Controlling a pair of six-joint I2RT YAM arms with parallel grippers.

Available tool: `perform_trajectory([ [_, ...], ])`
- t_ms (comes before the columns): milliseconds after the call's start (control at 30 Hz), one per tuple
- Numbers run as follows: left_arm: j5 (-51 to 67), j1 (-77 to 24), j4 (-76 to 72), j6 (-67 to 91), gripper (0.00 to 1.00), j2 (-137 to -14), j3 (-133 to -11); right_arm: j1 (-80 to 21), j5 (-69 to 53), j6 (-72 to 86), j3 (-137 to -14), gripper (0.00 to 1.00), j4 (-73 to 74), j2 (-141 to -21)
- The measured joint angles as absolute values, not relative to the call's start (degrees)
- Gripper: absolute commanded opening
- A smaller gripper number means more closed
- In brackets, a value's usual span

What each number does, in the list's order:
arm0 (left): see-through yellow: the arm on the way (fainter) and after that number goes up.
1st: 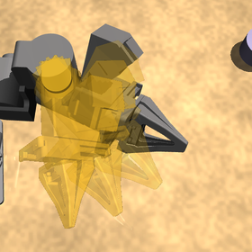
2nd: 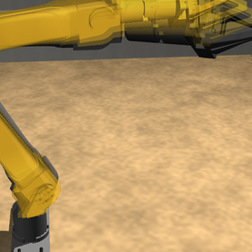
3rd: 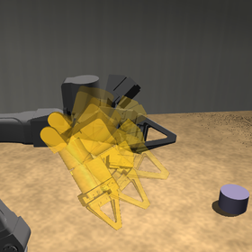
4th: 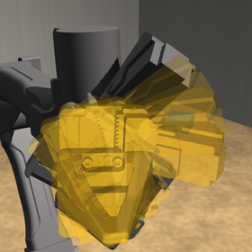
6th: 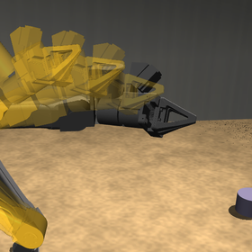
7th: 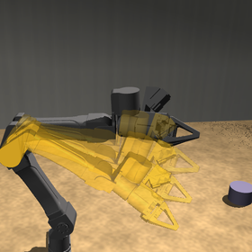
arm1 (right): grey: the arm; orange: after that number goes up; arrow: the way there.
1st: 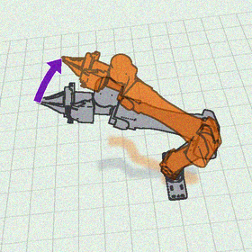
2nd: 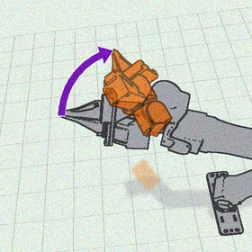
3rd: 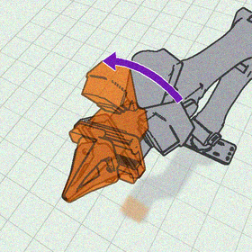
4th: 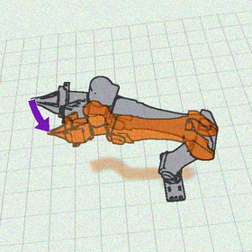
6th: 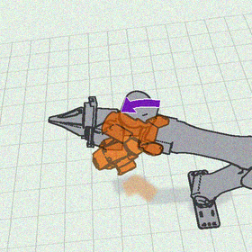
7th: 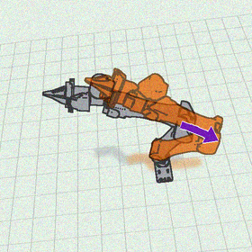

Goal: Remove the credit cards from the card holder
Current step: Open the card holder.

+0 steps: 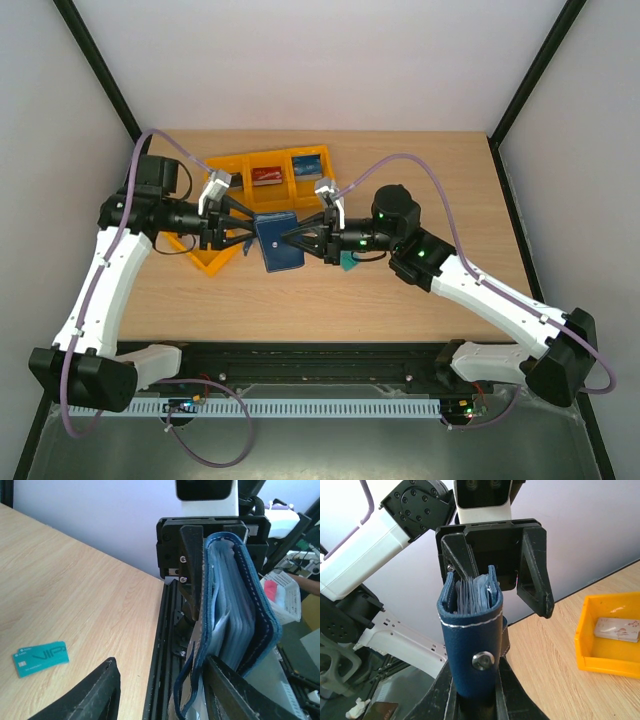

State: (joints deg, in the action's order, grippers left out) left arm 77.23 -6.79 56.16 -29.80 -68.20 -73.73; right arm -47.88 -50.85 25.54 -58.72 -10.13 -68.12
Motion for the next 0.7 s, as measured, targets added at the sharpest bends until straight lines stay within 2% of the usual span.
perform_trajectory([
  [167, 77.12, -7.25, 54.76, -28.58, 0.58, -68.23, -73.1, -47.86, -50.65, 25.5, -58.72, 0.02, -10.11, -68.12],
  [267, 76.75, -8.58, 54.74, -29.63, 0.57, -68.23, -72.99, -48.05, -51.22, 25.32, -58.72, 0.02, -10.48, -68.12],
  [333, 76.64, -9.69, 54.5, -29.39, 0.46, -68.23, -72.62, -48.18, -51.51, 25.15, -58.74, 0.02, -10.96, -68.27],
  [400, 76.66, -10.48, 54.22, -28.82, 0.15, -68.23, -72.23, -48.36, -51.68, 25.02, -58.92, 0.02, -11.14, -68.93],
  [433, 76.82, -10.7, 53.89, -28.56, 0.06, -68.25, -72.03, -48.38, -51.66, 24.95, -59.02, 0.02, -11.29, -69.36],
  [467, 76.64, -10.79, 53.69, -28.05, 0.03, -68.25, -71.92, -48.25, -51.51, 24.84, -59.09, 0.02, -11.51, -69.93],
  [500, 76.47, -10.79, 53.52, -27.92, 0.02, -68.25, -71.85, -48.07, -51.0, 24.73, -59.09, 0.09, -11.55, -70.32],
  [633, 74.85, -10.63, 50.76, -25.21, 0.02, -68.12, -70.72, -47.94, -46.44, 23.81, -59.09, 0.8, -10.72, -70.57],
  [700, 71.5, -10.66, 47.05, -20.08, 0.02, -67.72, -69.01, -48.18, -40.73, 22.92, -59.09, 0.94, -10.0, -70.24],
])
